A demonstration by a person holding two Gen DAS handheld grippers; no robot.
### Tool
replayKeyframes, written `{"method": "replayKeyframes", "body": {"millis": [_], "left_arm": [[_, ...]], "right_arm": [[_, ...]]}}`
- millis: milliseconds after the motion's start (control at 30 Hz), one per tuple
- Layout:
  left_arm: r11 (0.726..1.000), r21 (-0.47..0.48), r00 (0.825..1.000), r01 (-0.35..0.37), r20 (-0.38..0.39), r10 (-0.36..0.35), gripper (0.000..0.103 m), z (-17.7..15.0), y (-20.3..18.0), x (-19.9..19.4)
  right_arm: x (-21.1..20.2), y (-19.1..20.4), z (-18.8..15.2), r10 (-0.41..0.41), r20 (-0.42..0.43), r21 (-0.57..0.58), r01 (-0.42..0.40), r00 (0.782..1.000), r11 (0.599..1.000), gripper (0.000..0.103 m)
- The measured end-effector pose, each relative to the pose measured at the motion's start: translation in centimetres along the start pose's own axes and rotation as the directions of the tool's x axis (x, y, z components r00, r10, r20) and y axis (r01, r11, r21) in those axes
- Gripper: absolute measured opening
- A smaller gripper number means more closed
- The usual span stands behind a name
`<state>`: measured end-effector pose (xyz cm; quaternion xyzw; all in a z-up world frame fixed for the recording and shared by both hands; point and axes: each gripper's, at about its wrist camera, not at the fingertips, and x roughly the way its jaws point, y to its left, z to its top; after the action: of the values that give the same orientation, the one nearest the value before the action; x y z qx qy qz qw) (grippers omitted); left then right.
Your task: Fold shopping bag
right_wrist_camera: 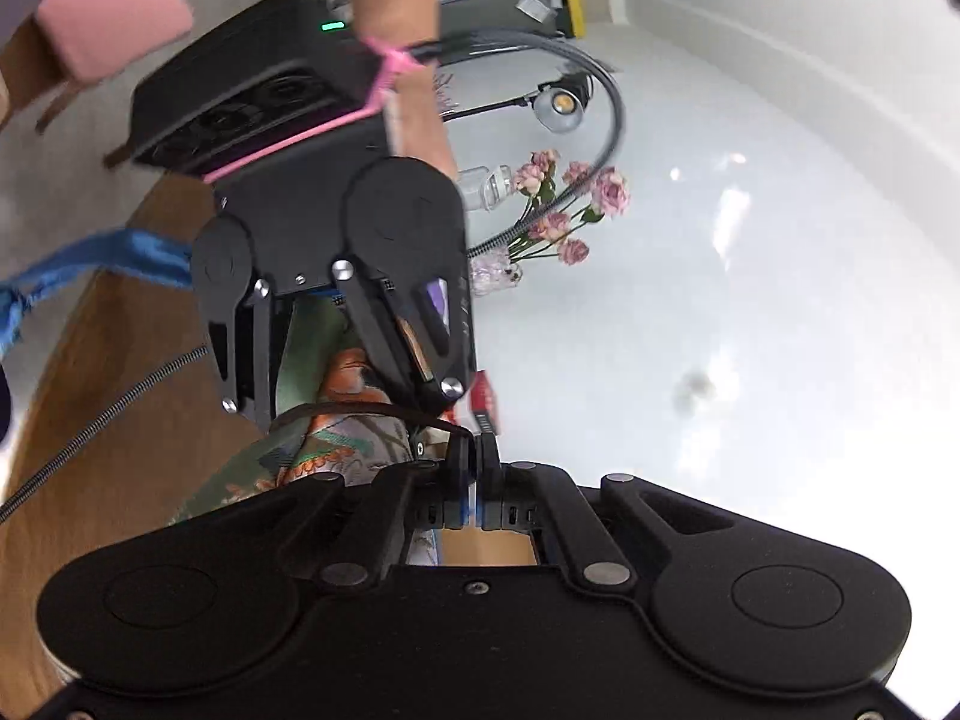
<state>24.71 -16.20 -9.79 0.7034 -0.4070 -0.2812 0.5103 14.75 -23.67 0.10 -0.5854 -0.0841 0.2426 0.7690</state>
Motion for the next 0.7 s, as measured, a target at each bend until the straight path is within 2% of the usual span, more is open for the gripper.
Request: {"method": "replayKeyframes", "body": {"millis": [100, 333, 400, 467, 500, 533, 567, 600, 633, 667, 700], "left_arm": [[0.999, 0.040, 1.000, -0.020, 0.024, 0.019, 0.031, 0.9, -0.2, -0.9], [0.995, 0.075, 0.996, -0.064, 0.070, 0.059, 0.030, 0.7, -2.0, -1.7], [0.993, 0.079, 0.993, -0.084, 0.093, 0.077, 0.030, -0.6, -2.1, -3.0], [0.993, 0.062, 0.990, -0.103, 0.108, 0.096, 0.030, -1.0, -2.1, -3.3], [0.991, 0.063, 0.987, -0.116, 0.121, 0.108, 0.030, -1.2, -2.1, -3.5], [0.982, 0.091, 0.973, -0.167, 0.174, 0.150, 0.030, -1.3, -2.4, -4.1], [0.976, 0.101, 0.966, -0.191, 0.196, 0.168, 0.030, -1.3, -2.6, -4.5], [0.984, 0.065, 0.972, -0.165, 0.182, 0.151, 0.029, -1.0, -2.2, -4.4], [0.990, 0.025, 0.978, -0.135, 0.166, 0.130, 0.030, -0.7, -1.7, -4.2], [0.990, 0.010, 0.976, -0.144, 0.165, 0.140, 0.030, -0.8, -1.7, -4.2], [0.985, -0.010, 0.973, -0.172, 0.157, 0.171, 0.030, -1.0, -1.8, -4.2]], "right_arm": [[0.2, -1.1, -0.2, 0.059, -0.004, 0.051, -0.059, 0.998, 0.997, 0.000], [0.6, -3.2, -0.6, 0.117, -0.027, 0.141, -0.112, 0.993, 0.984, 0.000], [1.2, -4.1, -0.7, 0.190, -0.025, 0.210, -0.181, 0.981, 0.961, 0.000], [2.0, -6.0, -1.3, 0.270, 0.001, 0.347, -0.254, 0.963, 0.903, 0.000], [2.1, -6.6, -1.4, 0.285, 0.010, 0.372, -0.268, 0.959, 0.889, 0.000], [2.4, -7.5, -1.7, 0.320, 0.024, 0.416, -0.301, 0.947, 0.858, 0.002], [2.7, -8.4, -2.1, 0.355, 0.040, 0.459, -0.333, 0.934, 0.824, 0.002], [3.0, -9.0, -2.4, 0.382, 0.036, 0.483, -0.351, 0.923, 0.802, 0.002], [3.3, -9.2, -2.9, 0.400, 0.016, 0.481, -0.358, 0.916, 0.800, 0.005], [3.4, -9.2, -3.7, 0.426, 0.020, 0.463, -0.386, 0.905, 0.798, 0.005], [3.4, -9.4, -4.0, 0.427, 0.024, 0.466, -0.388, 0.904, 0.795, 0.005]]}}
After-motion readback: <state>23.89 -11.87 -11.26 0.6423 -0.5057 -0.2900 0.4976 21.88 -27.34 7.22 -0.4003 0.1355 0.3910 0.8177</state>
